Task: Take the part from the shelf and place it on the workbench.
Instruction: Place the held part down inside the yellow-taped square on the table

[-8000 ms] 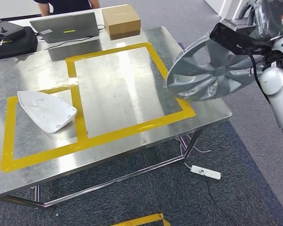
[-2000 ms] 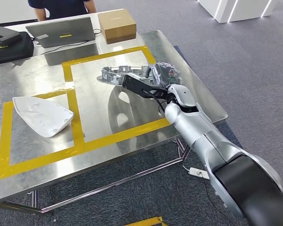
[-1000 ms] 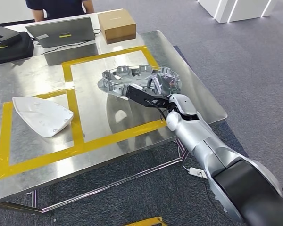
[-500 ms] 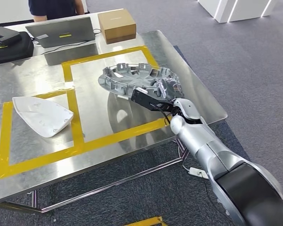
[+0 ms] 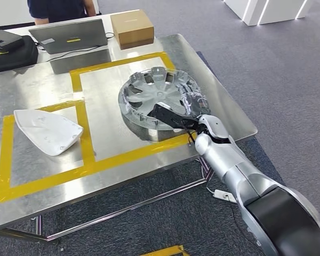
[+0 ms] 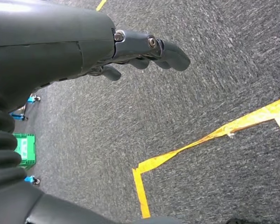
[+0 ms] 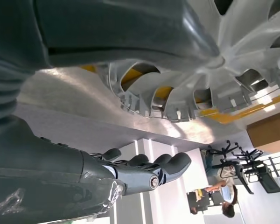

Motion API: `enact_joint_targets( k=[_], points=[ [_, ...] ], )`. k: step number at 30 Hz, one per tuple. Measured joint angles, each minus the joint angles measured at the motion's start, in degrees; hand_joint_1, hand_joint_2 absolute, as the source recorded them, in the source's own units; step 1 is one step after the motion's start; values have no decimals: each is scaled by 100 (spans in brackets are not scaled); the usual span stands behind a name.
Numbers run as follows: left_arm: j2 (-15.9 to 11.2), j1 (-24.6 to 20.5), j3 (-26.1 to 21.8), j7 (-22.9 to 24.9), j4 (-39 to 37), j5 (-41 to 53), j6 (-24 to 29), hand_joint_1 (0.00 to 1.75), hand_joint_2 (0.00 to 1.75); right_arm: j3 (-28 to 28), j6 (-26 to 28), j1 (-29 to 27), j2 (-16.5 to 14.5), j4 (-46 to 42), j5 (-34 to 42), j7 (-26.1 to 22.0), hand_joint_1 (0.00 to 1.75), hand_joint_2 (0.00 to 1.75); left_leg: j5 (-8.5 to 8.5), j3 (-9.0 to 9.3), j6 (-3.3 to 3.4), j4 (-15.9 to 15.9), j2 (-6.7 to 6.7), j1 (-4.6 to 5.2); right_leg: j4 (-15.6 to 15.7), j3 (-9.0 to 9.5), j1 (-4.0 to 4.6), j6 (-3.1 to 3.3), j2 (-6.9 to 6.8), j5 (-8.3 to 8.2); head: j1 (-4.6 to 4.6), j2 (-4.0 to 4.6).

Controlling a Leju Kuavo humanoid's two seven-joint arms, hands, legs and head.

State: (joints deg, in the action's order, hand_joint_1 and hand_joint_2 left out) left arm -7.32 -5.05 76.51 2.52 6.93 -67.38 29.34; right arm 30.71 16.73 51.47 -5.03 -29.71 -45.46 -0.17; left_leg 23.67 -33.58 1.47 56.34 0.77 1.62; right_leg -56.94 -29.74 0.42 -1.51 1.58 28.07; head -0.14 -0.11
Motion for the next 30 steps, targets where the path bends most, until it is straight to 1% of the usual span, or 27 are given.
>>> enact_joint_targets(
  k=[4, 6, 7, 8, 9, 10, 12, 13, 14, 15, 16, 17, 18, 19, 20, 22, 23, 24, 25, 26, 27, 28, 29, 30],
  points=[
    [-1, 0, -1, 94, 0, -38, 15, 0, 0, -3, -6, -35, 14, -2, -3, 2, 0, 0, 1, -2, 1, 1, 0, 1, 2, -1, -1, -1, 0, -1, 0, 0],
    [-5, 1, -2, 139, 0, -49, 23, 0, 0, -3, -7, -47, 16, -16, -5, 2, 0, 0, 7, -4, 36, 0, -1, 11, 37, 4, -14, -35, 4, -15, 2, 0],
    [-6, 0, -2, 155, 0, -50, 26, 0, 0, -6, -7, -50, 19, -33, -6, 2, 0, 0, -11, 9, 60, -34, -6, -1, 52, 1, -13, -59, 5, -18, 3, 0],
    [-7, -1, -3, 171, 0, -51, 30, 0, 0, -12, -6, -51, 26, -54, -7, 2, 0, 0, -35, 25, 85, -74, -18, -14, 35, -20, -10, -88, -4, 6, 0, 0],
    [-6, -2, -3, 184, 0, -53, 34, 0, 0, -23, -6, -48, 37, -72, -7, 1, 0, 0, -66, 40, 99, -117, -31, -35, -80, -84, -4, -108, -20, 81, -7, 0],
    [-5, -4, -3, 195, 0, -59, 38, 0, 0, -35, -5, -49, 51, -85, -7, -2, 0, 0, -90, 51, 107, -149, -45, -55, -325, -208, -4, -127, -43, 216, -12, 0],
    [-4, -3, -3, 213, 0, -85, 45, 0, 0, -53, -3, -79, 93, -92, -14, -11, 0, 0, -97, 45, 113, -150, -59, -66, -1126, -612, -26, -170, -83, 564, -20, 0],
    [-3, -2, -4, 220, 0, -98, 47, 0, 0, -57, -1, -114, 117, -93, -20, -15, 0, 0, -96, 42, 111, -146, -62, -73, -1481, -804, -42, -191, -94, 664, -18, 0],
    [-1, 0, -4, 224, 0, -108, 48, 0, 0, -59, 1, -152, 140, -95, -30, -18, 0, 0, -93, 39, 107, -140, -63, -82, -1653, -917, -56, -211, -100, 653, -19, 0],
    [2, 0, -4, 227, 0, -111, 48, 0, 0, -62, 4, -181, 161, -101, -40, -21, 0, 0, -88, 37, 96, -127, -63, -95, -1584, -917, -73, -229, -105, 524, -20, 0],
    [7, 1, -4, 232, 0, -115, 48, 0, 0, -66, 8, -197, 183, -113, -54, -26, 0, 0, -77, 37, 76, -107, -62, -112, -1284, -804, -92, -246, -112, 300, -20, 0],
    [9, 4, -4, 240, -1, -120, 48, 0, 0, -72, 14, -201, 200, -125, -69, -33, 0, 0, -60, 31, 43, -78, -61, -123, -877, -639, -113, -267, -122, 78, -22, 0],
    [5, 3, -4, 251, -4, -127, 48, 0, 0, -76, 23, -196, 216, -138, -86, -40, 0, 0, -43, 8, 2, -28, -60, -125, -509, -475, -124, -273, -123, -85, -24, 0],
    [1, 2, -5, 262, -7, -137, 48, 0, 0, -80, 33, -197, 225, -153, -104, -45, 0, 0, -39, -25, -41, 16, -60, -122, -267, -373, -129, -258, -122, -182, -16, 0],
    [-5, 1, -5, 272, -10, -145, 48, 0, 0, -81, 41, -207, 231, -165, -119, -49, 0, 0, -46, -63, -82, 50, -61, -115, -170, -342, -124, -233, -115, -208, -9, 0],
    [-10, 0, -6, 288, -13, -157, 48, 0, 0, -81, 49, -248, 242, -184, -141, -51, 0, 0, -82, -124, -144, 73, -63, -116, -196, -396, -112, -147, -99, -236, 9, 0],
    [-9, 2, -6, 291, -14, -161, 48, 0, 0, -81, 50, -264, 247, -188, -151, -51, 0, 0, -50, -152, -178, 94, -65, -122, -200, -426, -117, -102, -98, -261, 12, 0],
    [-9, 3, -7, 294, -14, -165, 48, 0, 0, -81, 51, -271, 249, -194, -163, -51, 0, 0, 47, -201, -213, 183, -65, -128, -198, -459, -128, -51, -100, -292, 18, 0],
    [-10, 2, -7, 295, -15, -169, 48, 0, 0, -81, 51, -273, 249, -203, -173, -50, 0, 0, 224, -293, -250, 391, -65, -138, -191, -498, -140, -5, -104, -327, 27, 0],
    [-8, 0, -7, 295, -15, -172, 48, 0, 0, -81, 49, -273, 249, -212, -181, -44, 0, 0, 455, -420, -286, 713, -66, -152, -190, -543, -144, 26, -108, -361, 34, 0],
    [-8, -2, -8, 295, -15, -175, 48, 0, 0, -81, 47, -275, 249, -220, -187, -35, 0, 0, 685, -564, -311, 1105, -66, -164, -190, -593, -144, 39, -111, -395, 39, 0],
    [-5, -2, -8, 295, -15, -180, 47, 0, 0, -81, 45, -281, 249, -222, -190, -25, 0, 0, 859, -681, -329, 1458, -66, -177, -191, -645, -144, 39, -113, -432, 40, 0],
    [-3, -1, -8, 297, -15, -184, 47, 0, 0, -81, 43, -288, 249, -222, -194, -15, 0, 0, 936, -721, -338, 1657, -66, -187, -192, -696, -145, 34, -115, -472, 39, 0],
    [-1, 0, -8, 299, -15, -187, 47, 0, 0, -81, 43, -294, 249, -222, -198, -8, 0, 0, 912, -659, -343, 1652, -66, -199, -193, -746, -148, 24, -115, -514, 40, 0]
  ],
)
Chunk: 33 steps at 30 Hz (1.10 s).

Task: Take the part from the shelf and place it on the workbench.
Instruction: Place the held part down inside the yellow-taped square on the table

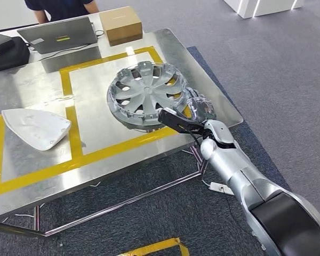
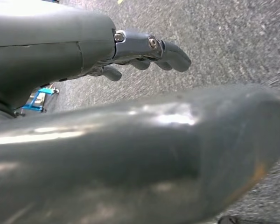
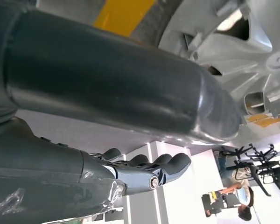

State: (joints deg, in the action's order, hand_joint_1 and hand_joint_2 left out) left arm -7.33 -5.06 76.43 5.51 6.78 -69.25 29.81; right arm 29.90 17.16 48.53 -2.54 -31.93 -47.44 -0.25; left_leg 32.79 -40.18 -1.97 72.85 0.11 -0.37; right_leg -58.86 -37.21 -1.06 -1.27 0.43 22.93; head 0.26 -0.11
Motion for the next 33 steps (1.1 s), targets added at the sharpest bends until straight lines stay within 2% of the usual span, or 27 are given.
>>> enact_joint_targets(
  k=[1, 3, 4, 5, 6, 8, 9, 10, 11, 13, 14, 15, 16, 17, 18, 19, 20, 21, 23, 24, 25, 27, 28, 29, 33],
  points=[
    [-1, -2, 0, 2, 0, -2, 0, 0, 0, 0, 0, -3, 0, -1, -3, 3, 0, 0, -113, 173, -3, -219, 0, -13, 0, -48, -7, -15, 1, -44, 0, 0],
    [-1, -17, 0, 4, 1, -2, 1, 0, 0, 0, 2, 5, 1, -12, -4, 7, 0, 0, -370, 674, -23, -989, 3, -36, -8, -134, -11, -69, 8, -131, 6, 0],
    [1, -30, 0, 4, 1, -4, 1, 0, 0, -1, 3, 13, 4, -24, -2, 7, 0, 0, -444, 849, -17, -1295, 17, -39, -10, -171, -6, -103, 12, -178, 3, 0],
    [4, -39, 0, 4, 1, -9, 1, 0, 0, -1, 3, 20, 7, -34, 3, 3, 0, 0, -473, 934, 1, -1475, 31, -36, -1, -196, 3, -139, 15, -226, 4, 0],
    [8, -45, 0, 4, 1, -14, 1, 0, 0, -2, 2, 22, 9, -44, 8, -1, 0, 0, -479, 935, 37, -1533, 45, -22, 23, -211, 8, -175, 16, -280, 3, 0],
    [13, -40, 0, 4, 0, -22, 1, 0, 0, -2, -5, 12, 16, -46, 23, -8, 0, 0, -565, 867, 157, -1524, 48, -8, 76, -224, -8, -242, 12, -345, 0, 0],
    [15, -38, 0, 4, 1, -24, 2, 0, 0, -2, -9, 5, 21, -46, 31, -9, 0, 0, -614, 832, 215, -1527, 41, -4, 34, -257, -15, -265, 5, -268, -5, 0],
    [16, -36, 0, 4, 0, -26, 2, 0, 0, -2, -12, 3, 27, -46, 39, -10, 0, 0, -669, 785, 268, -1533, 33, -4, -128, -322, -15, -281, -1, -85, -9, 0],
    [16, -36, 0, 4, 0, -28, 3, 0, 0, -3, -14, 4, 31, -46, 48, -13, 0, 0, -722, 729, 308, -1533, 27, 2, -424, -419, -10, -286, -6, 190, -17, 0],
    [15, -36, 0, 4, 0, -30, 3, 0, 0, -3, -16, -3, 33, -46, 59, -33, 0, 0, -835, 589, 359, -1530, 24, 36, -1248, -625, 16, -283, -10, 727, -22, 0],
    [15, -36, 0, 4, 0, -32, 3, 0, 0, -4, -17, -12, 33, -46, 63, -45, 0, 0, -893, 515, 374, -1528, 24, 59, -1559, -663, 34, -267, -10, 849, -22, 0],
    [15, -35, 0, 4, 0, -34, 3, 0, 0, -4, -17, -23, 33, -46, 64, -58, 0, 0, -949, 441, 385, -1526, 24, 85, -1684, -610, 57, -236, -10, 846, -22, 0],
    [16, -34, 0, 4, 0, -36, 3, 0, 0, -3, -17, -32, 33, -47, 64, -68, 0, 0, -1005, 372, 394, -1525, 25, 112, -1591, -453, 85, -186, -10, 746, -24, 0],
    [17, -33, 0, 4, 0, -38, 3, 0, 0, -4, -16, -37, 33, -55, 66, -81, 0, 0, -1061, 307, 400, -1525, 29, 140, -1300, -189, 124, -114, -8, 622, -24, 0],
    [30, -31, 0, 4, 2, -39, 3, 0, 0, -5, -13, -37, 34, -72, 68, -95, 0, 0, -1114, 251, 401, -1523, 32, 163, -894, 124, 171, -20, -11, 574, -22, 0],
    [37, -29, 0, 4, 2, -41, 4, 0, 0, -7, -6, -36, 36, -100, 72, -113, 0, 0, -1163, 207, 394, -1521, 30, 180, -477, 423, 207, 46, -24, 577, -18, 0],
    [45, -27, 0, 4, 2, -43, 8, 0, 0, -9, 2, -39, 38, -132, 79, -134, 0, 0, -1215, 181, 377, -1525, 26, 184, -165, 626, 241, 84, -32, 599, -15, 0],
    [49, -26, 0, 4, 2, -45, 13, 0, 0, -10, 11, -44, 44, -157, 89, -155, 0, 0, -1264, 166, 352, -1532, 18, 175, 20, 718, 263, 96, -41, 634, -20, 0],
    [43, -25, 1, 4, -1, -54, 28, 0, 0, -15, 23, -103, 75, -210, 133, -210, 0, 0, -1349, 158, 295, -1565, 9, 155, 123, 700, 263, 81, -50, 541, -33, 0],
    [45, -19, 1, 4, -1, -58, 37, 0, 0, -19, 26, -159, 103, -249, 164, -241, 0, 0, -1298, 139, 257, -1553, 10, 151, 163, 684, 245, 97, -58, 481, -39, 0],
    [51, -10, 2, 4, -2, -64, 48, 0, 0, -27, 28, -235, 140, -312, 202, -277, 0, 0, -1139, 98, 214, -1462, 13, 146, 194, 654, 219, 116, -66, 401, -29, 0],
    [61, 3, 5, -2, -2, -76, 70, 0, 0, -51, 28, -387, 222, -445, 262, -339, 0, 0, -621, -34, 124, -1049, 16, 115, 222, 554, 178, 136, -73, 257, -11, 0],
    [63, 4, 6, -4, -2, -82, 77, 0, 0, -61, 28, -434, 251, -492, 280, -357, 0, 0, -432, -85, 99, -863, 16, 99, 221, 508, 169, 136, -73, 217, -3, 0],
    [64, 3, 7, -7, -2, -86, 81, 0, 0, -67, 28, -459, 267, -513, 288, -364, 0, 0, -339, -112, 86, -751, 15, 90, 221, 483, 164, 132, -73, 198, -4, 0],
    [64, 1, 7, -7, -2, -92, 87, 0, 0, -73, 28, -493, 291, -537, 299, -373, 0, 0, -239, -151, 70, -579, 15, 76, 219, 446, 160, 123, -73, 169, -5, 0]
  ],
)
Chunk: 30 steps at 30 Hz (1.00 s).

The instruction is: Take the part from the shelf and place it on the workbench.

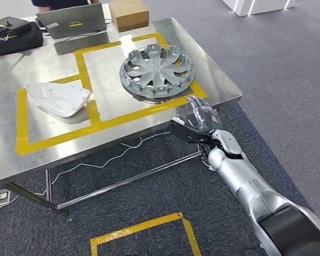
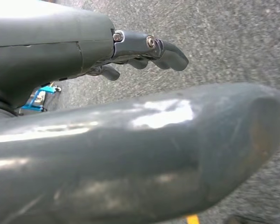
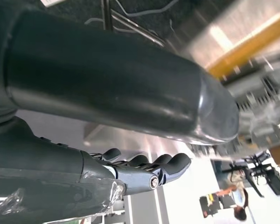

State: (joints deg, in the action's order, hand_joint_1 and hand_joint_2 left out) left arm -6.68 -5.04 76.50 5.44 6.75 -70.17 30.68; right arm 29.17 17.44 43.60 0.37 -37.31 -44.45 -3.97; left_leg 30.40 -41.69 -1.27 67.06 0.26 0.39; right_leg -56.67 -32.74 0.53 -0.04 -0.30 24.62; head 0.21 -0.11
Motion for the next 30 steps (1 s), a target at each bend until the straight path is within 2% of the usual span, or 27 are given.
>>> enact_joint_targets(
  k=[1, 2, 4, 5, 6, 7, 8, 9, 10, 11, 12, 13, 14, 15, 16, 17, 18, 20, 21, 22, 24, 25, 26, 27, 28, 29, 30],
  points=[
    [1, 0, 0, 0, 0, -3, 5, 0, 0, -5, 0, -29, 24, -19, 9, -8, 0, 0, 60, -26, -12, 127, 0, -11, -1, -29, -5, -7, -1, -21, 1, 0],
    [7, 0, 1, 0, 0, -5, 24, 0, 0, -36, 2, -153, 115, -97, 47, -40, 0, 0, -13, 42, -62, 247, -1, -50, -8, -133, -35, -43, -8, -97, -1, 0],
    [35, -5, 4, -2, 0, -32, 91, 0, 0, -154, 11, -502, 429, -370, 172, -165, 0, 0, -164, 636, -216, -166, 5, -176, -81, -431, -122, -183, -26, -295, 4, 0],
    [50, -10, 6, -5, -1, -48, 127, 0, 0, -231, 28, -690, 607, -534, 241, -239, 0, 0, -227, 968, -243, -496, 16, -222, -126, -579, -160, -269, -34, -404, 1, 0],
    [60, -16, 7, -14, -1, -63, 152, 0, 0, -293, 52, -806, 738, -655, 286, -291, 0, 0, -176, 1204, -221, -837, 26, -232, -154, -647, -176, -331, -35, -470, 3, 0],
    [67, -19, 7, -42, -2, -66, 165, 0, 0, -348, 84, -915, 837, -754, 312, -309, 0, 0, -124, 1248, -151, -944, 37, -208, -143, -666, -182, -375, -36, -527, -1, 0],
    [88, -15, 9, -85, -2, -51, 186, 0, 0, -408, 131, -1054, 925, -858, 324, -302, 0, 0, -144, 1207, -58, -940, 37, -194, -110, -663, -194, -422, -37, -586, -2, 0],
    [128, -11, 14, -136, -3, -31, 224, 0, 0, -483, 184, -1235, 1012, -979, 318, -279, 0, 0, -190, 1168, 12, -937, 30, -187, -97, -671, -210, -457, -35, -569, -2, 0],
    [180, -5, 21, -185, -5, -4, 282, 0, 0, -578, 240, -1456, 1089, -1124, 294, -250, 0, 0, -242, 1120, 87, -937, 30, -185, -160, -698, -219, -483, -28, -443, -10, 0],
    [246, 2, 32, -217, -8, 24, 351, 0, 0, -700, 298, -1701, 1157, -1288, 256, -232, 0, 0, -302, 1058, 156, -943, 34, -182, -357, -755, -221, -499, -16, -194, -21, 0],
    [313, 7, 44, -234, -10, 39, 410, 0, 0, -838, 345, -1947, 1217, -1456, 223, -235, 0, 0, -363, 991, 206, -942, 41, -169, -685, -841, -214, -502, -2, 138, -40, 0],
    [380, 16, 56, -244, -12, 49, 449, 0, 0, -990, 373, -2185, 1259, -1627, 215, -265, 0, 0, -426, 911, 240, -940, 51, -149, -1094, -928, -202, -501, 9, 447, -56, 0],
    [440, 27, 71, -251, -14, 49, 467, 0, 0, -1151, 389, -2410, 1286, -1797, 235, -317, 0, 0, -492, 827, 260, -937, 58, -125, -1486, -990, -188, -496, 16, 650, -68, 0],
    [492, 36, 86, -256, -14, 42, 473, 0, 0, -1307, 389, -2624, 1298, -1957, 276, -386, 0, 0, -556, 743, 269, -934, 58, -103, -1752, -992, -174, -484, 18, 701, -72, 0],
    [535, 41, 104, -260, -15, 27, 474, 0, 0, -1464, 379, -2837, 1298, -2118, 339, -472, 0, 0, -619, 658, 271, -931, 58, -84, -1828, -898, -158, -461, 19, 619, -72, 0],
    [569, 42, 124, -263, -15, 9, 475, 0, 0, -1615, 368, -3038, 1295, -2267, 412, -562, 0, 0, -680, 578, 268, -929, 58, -70, -1700, -702, -141, -432, 19, 475, -72, 0],
    [602, 39, 140, -268, -15, -14, 475, 0, 0, -1763, 353, -3220, 1286, -2406, 489, -658, 0, 0, -738, 514, 259, -925, 58, -60, -1394, -408, -124, -396, 21, 364, -72, 0],
    [643, 36, 158, -286, -16, -64, 481, 0, 0, -2062, 325, -3507, 1234, -2637, 663, -848, 0, 0, -840, 434, 219, -916, 55, -36, -541, 272, -85, -339, 21, 431, -68, -1],
    [654, 35, 161, -297, -18, -93, 486, 0, 0, -2211, 319, -3629, 1185, -2707, 754, -946, 0, 0, -890, 425, 192, -920, 51, -31, -230, 476, -68, -322, 21, 515, -69, -1],
    [661, 33, 163, -308, -21, -123, 492, 0, 0, -2363, 319, -3746, 1124, -2740, 855, -1051, 0, 0, -942, 421, 159, -934, 48, -31, -55, 565, -48, -304, 20, 575, -73, -1],
    [679, 40, 164, -324, -31, -186, 499, 0, 0, -2683, 329, -3954, 957, -2686, 1081, -1315, 0, 0, -994, 410, 88, -962, 46, -45, -8, 479, -43, -231, 7, 498, -83, -1],
    [691, 48, 166, -335, -37, -218, 503, 0, 0, -2854, 343, -4025, 863, -2594, 1189, -1473, 0, 0, -888, 383, 51, -919, 45, -49, -1, 429, -50, -177, 0, 439, -78, -1],
    [704, 58, 167, -349, -42, -249, 507, 0, 0, -3024, 368, -4071, 770, -2457, 1279, -1635, 0, 0, -666, 338, 19, -782, 43, -52, 11, 376, -65, -130, -6, 367, -61, 0],
    [718, 61, 169, -367, -45, -281, 511, 0, 0, -3196, 398, -4098, 686, -2270, 1351, -1789, 0, 0, -348, 272, -7, -530, 40, -59, 14, 310, -76, -98, -10, 292, -44, 0],
    [730, 61, 170, -389, -46, -311, 516, 0, 0, -3371, 428, -4119, 620, -2054, 1413, -1924, 0, 0, -31, 197, -30, -187, 39, -61, 11, 230, -78, -81, -10, 215, -28, 0],
    [739, 58, 171, -408, -46, -340, 522, 0, 0, -3555, 449, -4133, 561, -1813, 1468, -2041, 0, 0, 187, 136, -48, 180, 38, -63, 6, 141, -80, -80, -14, 135, -18, 0],
    [742, 56, 172, -422, -47, -366, 529, 0, 0, -3742, 462, -4144, 509, -1565, 1514, -2144, 0, 0, 255, 118, -63, 468, 38, -65, 0, 41, -82, -87, -21, 57, -17, 0]
  ],
)
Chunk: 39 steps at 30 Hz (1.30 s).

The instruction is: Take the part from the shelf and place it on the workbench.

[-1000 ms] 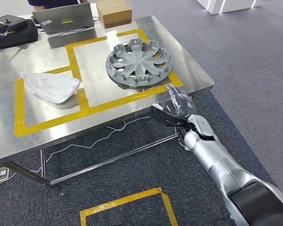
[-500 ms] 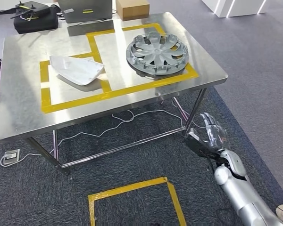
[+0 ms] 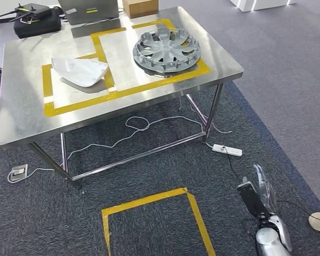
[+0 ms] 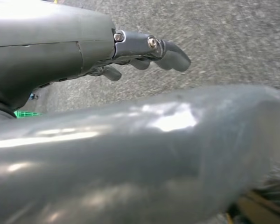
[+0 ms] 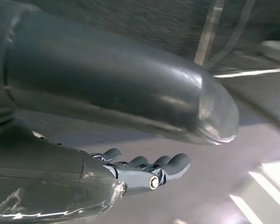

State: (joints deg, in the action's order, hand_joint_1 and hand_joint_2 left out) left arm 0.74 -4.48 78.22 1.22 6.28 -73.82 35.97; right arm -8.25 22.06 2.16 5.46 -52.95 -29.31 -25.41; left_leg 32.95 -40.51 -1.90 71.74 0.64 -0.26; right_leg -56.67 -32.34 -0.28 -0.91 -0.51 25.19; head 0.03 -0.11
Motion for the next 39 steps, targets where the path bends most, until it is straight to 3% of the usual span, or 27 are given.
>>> enact_joint_targets(
  k=[2, 4, 6, 7, 9, 10, 12, 14, 15, 16, 17, 18, 19, 21, 22, 24, 26, 27, 29, 30, 31, 32, 33, 35, 37, 39],
  points=[
    [1, 0, 3, -16, -1, -50, 15, 0, 0, -366, 38, 1, -86, 503, 55, -172, 0, 0, -248, 192, -17, 94, -1, -5, -16, -200, -11, -34, -11, -141, 0, 0],
    [3, -8, 8, -37, -1, -96, 22, 0, 0, -686, 105, 24, -148, 973, 69, -286, 0, 0, -483, 748, -23, -528, 0, -16, -51, -367, -24, -92, -10, -256, 2, 0],
    [9, -31, 11, -65, -1, -125, 25, 0, 0, -963, 179, 62, -192, 1403, 71, -345, 0, 0, -381, 1292, 32, -1319, 8, -11, -97, -475, -21, -156, -7, -362, -3, 0],
    [15, -41, 12, -77, -2, -139, 29, 0, 0, -1082, 212, 83, -210, 1599, 71, -360, 0, 0, -311, 1412, 74, -1532, 12, 2, -102, -501, -20, -186, -6, -419, -3, 0],
    [28, -46, 13, -90, -3, -169, 39, 0, 0, -1288, 250, 110, -252, 1979, 75, -376, 0, 0, -346, 1369, 181, -1599, 1, 13, -76, -534, -34, -247, 1, -525, -6, 0],
    [32, -46, 13, -93, -5, -188, 49, 0, 0, -1377, 256, 110, -278, 2161, 79, -377, 0, 0, -398, 1317, 234, -1601, -12, 9, -103, -572, -42, -279, 8, -466, -11, 0],
    [37, -45, 14, -95, -9, -219, 64, 0, 0, -1536, 254, 102, -330, 2496, 93, -361, 0, 0, -529, 1181, 329, -1610, -39, -2, -484, -716, -50, -329, 21, -20, -32, 0],
    [47, -42, 14, -101, -12, -246, 70, 0, 0, -1676, 247, 103, -390, 2782, 118, -354, 0, 0, -657, 1027, 363, -1604, -46, 11, -1256, -882, -48, -355, 28, 550, -51, 0],
    [55, -42, 14, -105, -12, -261, 72, 0, 0, -1738, 243, 100, -423, 2910, 129, -371, 0, 0, -720, 949, 364, -1602, -48, 17, -1592, -914, -47, -359, 29, 675, -51, 0],
    [61, -42, 14, -108, -12, -278, 75, 0, 0, -1791, 238, 91, -459, 3026, 135, -391, 0, 0, -781, 869, 359, -1599, -50, 20, -1765, -871, -47, -358, 29, 661, -51, 0],
    [67, -41, 14, -110, -12, -293, 80, 0, 0, -1838, 234, 82, -490, 3136, 136, -409, 0, 0, -842, 790, 349, -1596, -52, 21, -1730, -730, -48, -353, 29, 538, -50, 0],
    [73, -40, 14, -111, -12, -306, 84, 0, 0, -1878, 226, 76, -519, 3231, 133, -415, 0, 0, -900, 719, 332, -1592, -52, 20, -1477, -482, -50, -346, 29, 375, -50, 0],
    [79, -40, 14, -111, -12, -315, 88, 0, 0, -1913, 207, 76, -543, 3315, 126, -407, 0, 0, -954, 660, 309, -1589, -51, 20, -1068, -168, -52, -340, 32, 285, -51, 0],
    [90, -41, 15, -110, -12, -323, 94, 0, 0, -1959, 128, 83, -582, 3456, 92, -336, 0, 0, -1060, 584, 248, -1577, -54, 30, -214, 415, -39, -315, 50, 315, -45, 0],
    [92, -42, 16, -109, -12, -325, 97, 0, 0, -1972, 74, 77, -598, 3527, 72, -280, 0, 0, -1113, 564, 219, -1578, -56, 32, 24, 555, -25, -301, 61, 376, -46, 0],
    [91, -35, 19, -107, -15, -325, 102, 0, 0, -2000, -49, 37, -628, 3666, 49, -148, 0, 0, -1200, 523, 161, -1591, -55, 27, 114, 543, -16, -235, 62, 353, -45, 0],
    [90, -20, 22, -107, -22, -328, 103, 0, 0, -2046, -162, 3, -650, 3764, 66, -23, 0, 0, -1017, 434, 98, -1476, -51, 21, 104, 432, -30, -128, 47, 260, -37, -1],
    [89, -13, 23, -107, -25, -335, 104, 0, 0, -2069, -212, -4, -658, 3797, 85, 36, 0, 0, -771, 356, 72, -1263, -50, 18, 106, 365, -39, -74, 40, 201, -27, -1],
    [90, -10, 25, -108, -26, -348, 104, 0, 0, -2124, -313, -13, -666, 3856, 144, 179, 0, 0, -199, 165, 43, -525, -51, 17, 95, 230, -27, -16, 31, 85, -8, 0],
    [90, -11, 25, -109, -27, -353, 104, 0, 0, -2158, -359, -17, -668, 3884, 175, 258, 0, 0, -35, 99, 38, -163, -51, 17, 88, 153, -20, -9, 25, 27, -4, 0],
    [91, -12, 26, -111, -27, -353, 104, 0, 0, -2194, -395, -20, -670, 3909, 201, 334, 0, 0, -10, 98, 41, 61, -51, 19, 76, 74, -13, -6, 19, -27, -6, 0],
    [91, -12, 26, -115, -27, -355, 104, 0, 0, -2225, -416, -21, -670, 3927, 213, 407, 0, 0, -112, 189, 51, 86, -51, 21, 59, -7, -8, -11, 16, -77, -5, 0],
    [92, -13, 27, -119, -27, -357, 104, 0, 0, -2249, -427, -23, -671, 3942, 214, 476, 0, 0, -278, 377, 69, -93, -51, 23, 39, -82, -5, -22, 17, -121, -5, 0],
    [91, -25, 30, -125, -27, -362, 106, 0, 0, -2283, -428, -26, -676, 3966, 192, 600, 0, 0, -496, 953, 119, -861, -51, 34, -11, -208, 5, -62, 25, -200, -4, 0],
    [90, -46, 33, -126, -27, -362, 111, 0, 0, -2308, -420, -27, -681, 3984, 156, 693, 0, 0, -449, 1372, 161, -1526, -48, 49, -46, -295, 19, -114, 24, -293, -8, 0],
    [93, -52, 46, -96, -27, -362, 119, 0, 0, -2328, -398, -30, -681, 4001, 103, 769, 0, 0, -414, 1409, 207, -1705, -47, 57, -41, -349, 20, -164, 22, -385, -14, 0]
  ],
)
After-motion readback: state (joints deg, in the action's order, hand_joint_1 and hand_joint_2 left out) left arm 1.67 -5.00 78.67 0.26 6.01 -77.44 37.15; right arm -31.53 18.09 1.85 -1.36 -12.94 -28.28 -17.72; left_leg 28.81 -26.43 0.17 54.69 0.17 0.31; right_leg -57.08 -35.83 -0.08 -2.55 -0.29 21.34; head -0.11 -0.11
